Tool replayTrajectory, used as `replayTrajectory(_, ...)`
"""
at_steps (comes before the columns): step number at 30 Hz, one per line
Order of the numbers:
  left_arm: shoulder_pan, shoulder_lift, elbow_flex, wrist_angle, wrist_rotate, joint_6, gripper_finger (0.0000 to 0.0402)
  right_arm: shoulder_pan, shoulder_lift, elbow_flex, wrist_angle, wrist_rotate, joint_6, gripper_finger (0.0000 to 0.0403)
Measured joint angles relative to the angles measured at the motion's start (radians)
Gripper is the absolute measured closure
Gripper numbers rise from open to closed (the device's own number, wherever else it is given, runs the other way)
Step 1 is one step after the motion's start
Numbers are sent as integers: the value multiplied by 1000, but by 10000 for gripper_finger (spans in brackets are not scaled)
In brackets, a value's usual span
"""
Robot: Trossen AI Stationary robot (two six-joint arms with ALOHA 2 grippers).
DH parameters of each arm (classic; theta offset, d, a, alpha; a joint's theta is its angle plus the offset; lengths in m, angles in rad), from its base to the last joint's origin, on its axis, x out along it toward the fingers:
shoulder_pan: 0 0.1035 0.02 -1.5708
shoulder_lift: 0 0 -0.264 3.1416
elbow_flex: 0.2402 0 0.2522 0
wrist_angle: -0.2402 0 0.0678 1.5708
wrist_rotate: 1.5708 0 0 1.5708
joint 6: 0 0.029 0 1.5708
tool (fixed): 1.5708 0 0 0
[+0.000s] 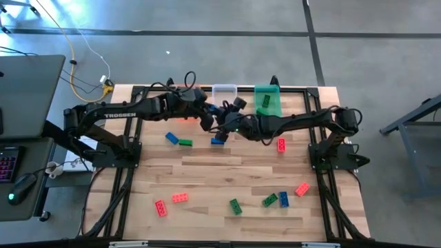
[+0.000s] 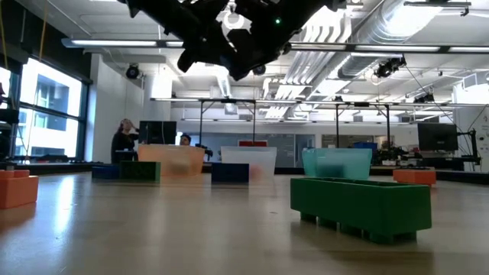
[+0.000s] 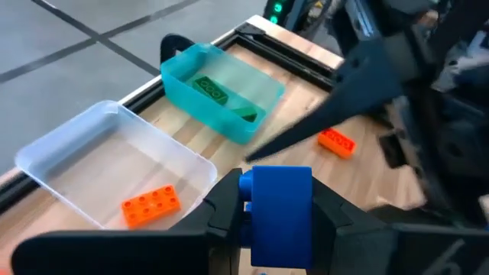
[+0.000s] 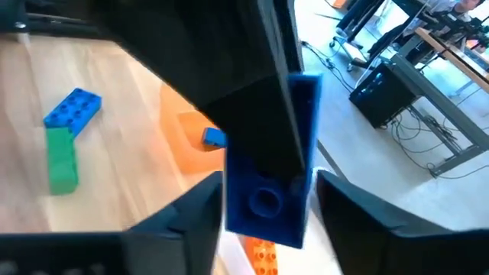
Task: Sort & place blocks by color
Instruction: Put the blue game piece into the orange bin
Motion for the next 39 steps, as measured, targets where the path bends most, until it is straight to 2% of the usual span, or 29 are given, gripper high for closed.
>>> replayTrajectory(4, 2, 0, 0, -47, -46, 32, 338, 20, 0, 0, -46, 30, 24, 155)
replayTrajectory(8, 13, 0, 0, -143, -116, 60, 338, 44, 0, 0, -132, 38, 88, 150)
replayTrajectory(14, 37, 0, 0, -290, -127, 76, 338, 87, 0, -1, -287, 18, 242, 148)
replayTrajectory(24, 121, 0, 0, -425, -156, 125, 338, 129, 0, -1, -430, -171, 395, 147)
replayTrajectory(34, 266, 1, 0, -500, -149, 148, 338, 129, 0, -1, -464, -421, 428, 147)
replayTrajectory(39, 324, 30, -1, -493, -130, 152, 338, 128, 0, -1, -465, -463, 474, 146)
